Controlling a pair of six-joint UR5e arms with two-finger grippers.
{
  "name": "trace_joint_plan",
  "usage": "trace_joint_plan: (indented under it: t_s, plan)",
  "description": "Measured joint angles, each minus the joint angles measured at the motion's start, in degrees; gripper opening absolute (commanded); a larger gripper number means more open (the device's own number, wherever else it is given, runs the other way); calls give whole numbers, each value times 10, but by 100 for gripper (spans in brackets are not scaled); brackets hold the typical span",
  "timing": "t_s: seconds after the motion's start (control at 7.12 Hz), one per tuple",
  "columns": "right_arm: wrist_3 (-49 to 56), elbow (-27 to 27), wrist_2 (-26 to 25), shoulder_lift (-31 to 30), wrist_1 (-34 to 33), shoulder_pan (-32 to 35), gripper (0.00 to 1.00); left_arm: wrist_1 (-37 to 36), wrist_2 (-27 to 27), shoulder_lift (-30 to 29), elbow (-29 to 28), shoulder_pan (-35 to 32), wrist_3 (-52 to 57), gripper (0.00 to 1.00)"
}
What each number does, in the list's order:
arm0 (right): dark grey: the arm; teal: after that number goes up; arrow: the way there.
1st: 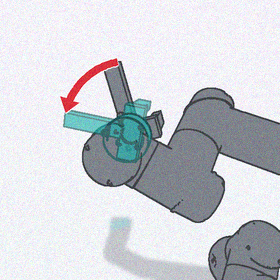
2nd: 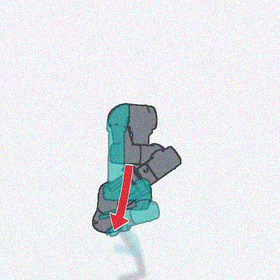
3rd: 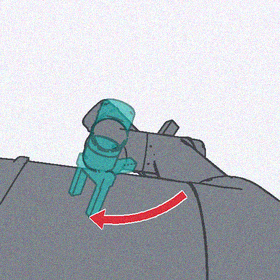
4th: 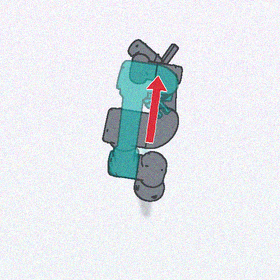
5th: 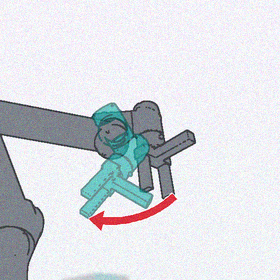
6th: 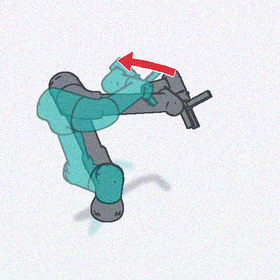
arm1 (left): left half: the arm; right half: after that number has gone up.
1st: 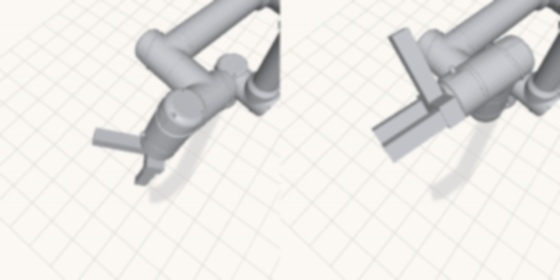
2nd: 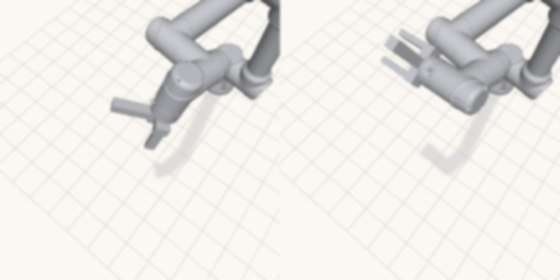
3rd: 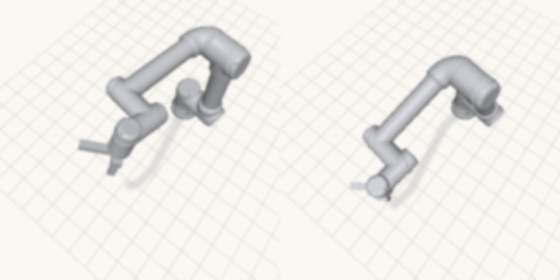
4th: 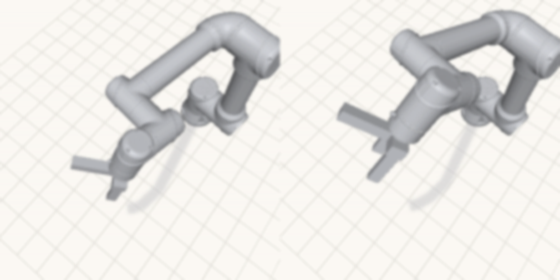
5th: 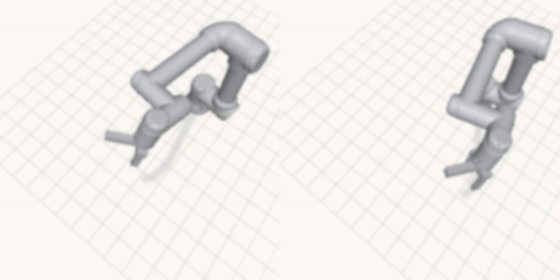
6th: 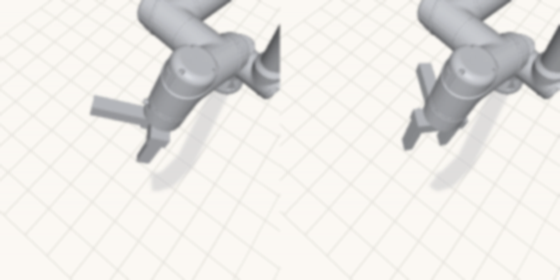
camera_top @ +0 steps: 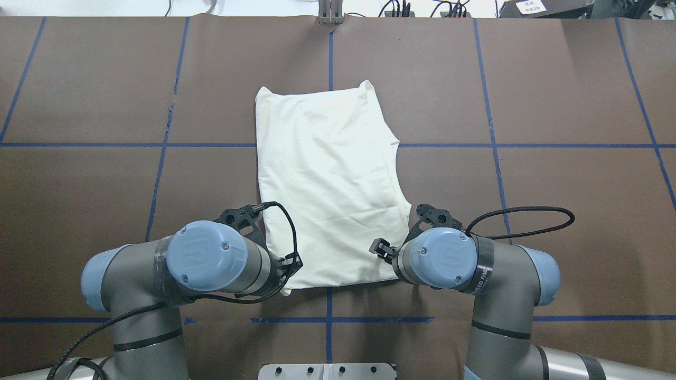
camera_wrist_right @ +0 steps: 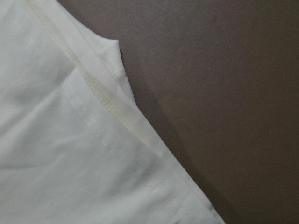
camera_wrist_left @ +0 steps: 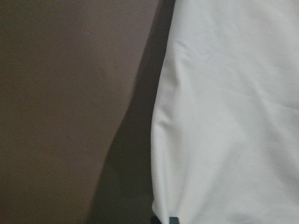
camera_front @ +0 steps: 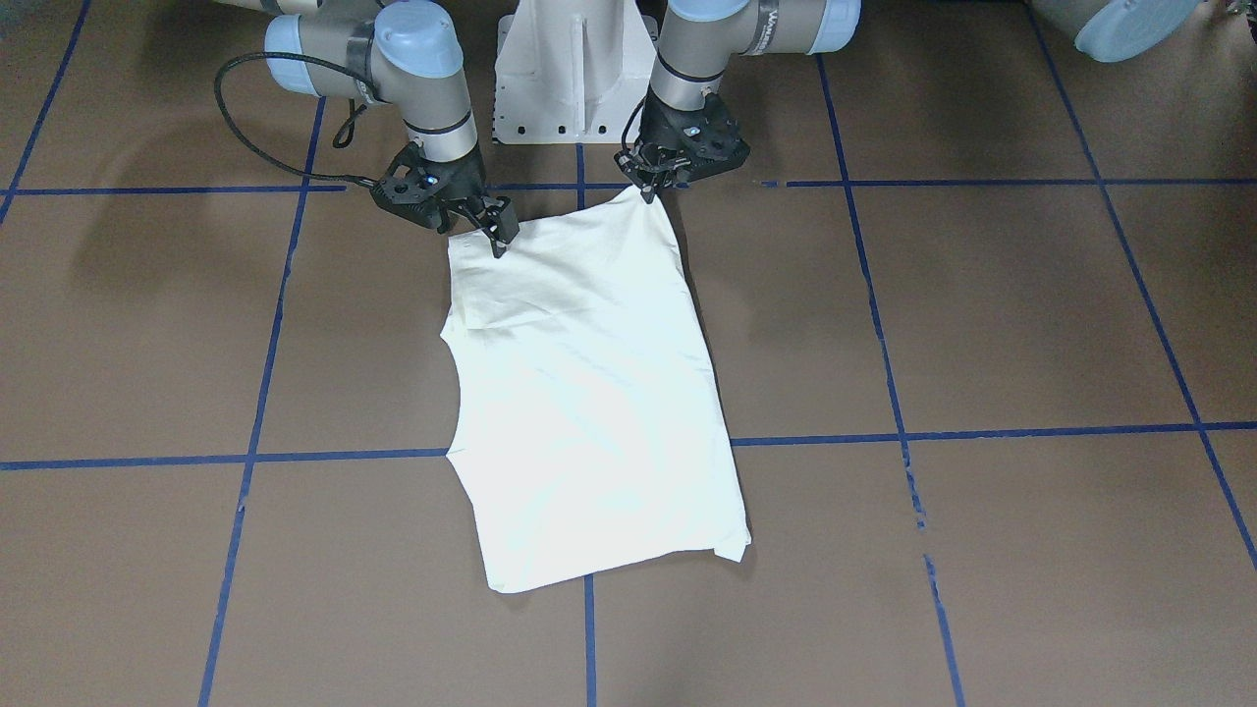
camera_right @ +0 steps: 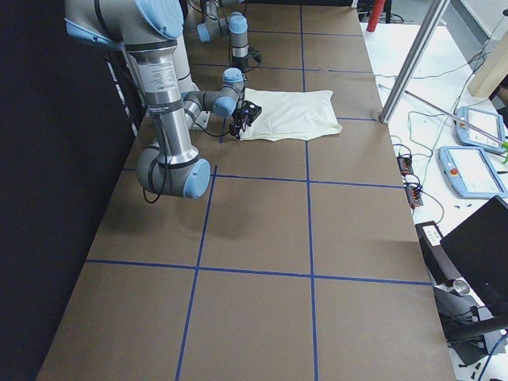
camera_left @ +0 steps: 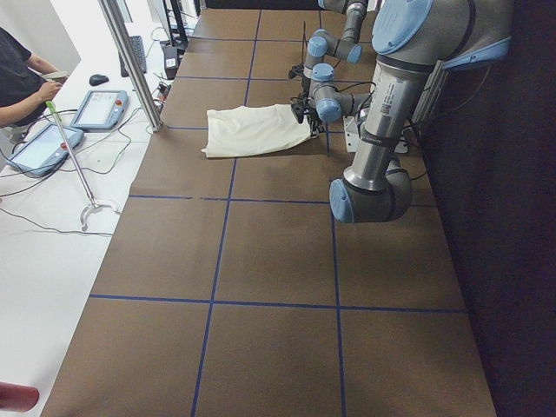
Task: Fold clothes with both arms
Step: 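Close both grippers on the shirt edge nearest the robot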
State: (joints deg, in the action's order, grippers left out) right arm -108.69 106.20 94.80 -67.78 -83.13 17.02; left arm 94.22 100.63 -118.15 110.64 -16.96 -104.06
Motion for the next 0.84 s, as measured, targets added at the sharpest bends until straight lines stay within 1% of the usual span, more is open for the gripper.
trace_joint_plan:
  t_s: [0.42, 0.56, 0.7, 0.84]
  plan:
    - [10, -10, -1, 2, 1, 1, 100, 0, 0, -1, 0, 0, 0, 0]
    - [11, -13, 0, 2, 1, 1, 92, 0, 0, -1, 0, 0, 0, 0]
    - [10, -15, 0, 3, 1, 1, 63, 0, 0, -1, 0, 0, 0, 0]
    - [10, -15, 0, 5, 1, 2, 39, 0, 0, -1, 0, 0, 0, 0]
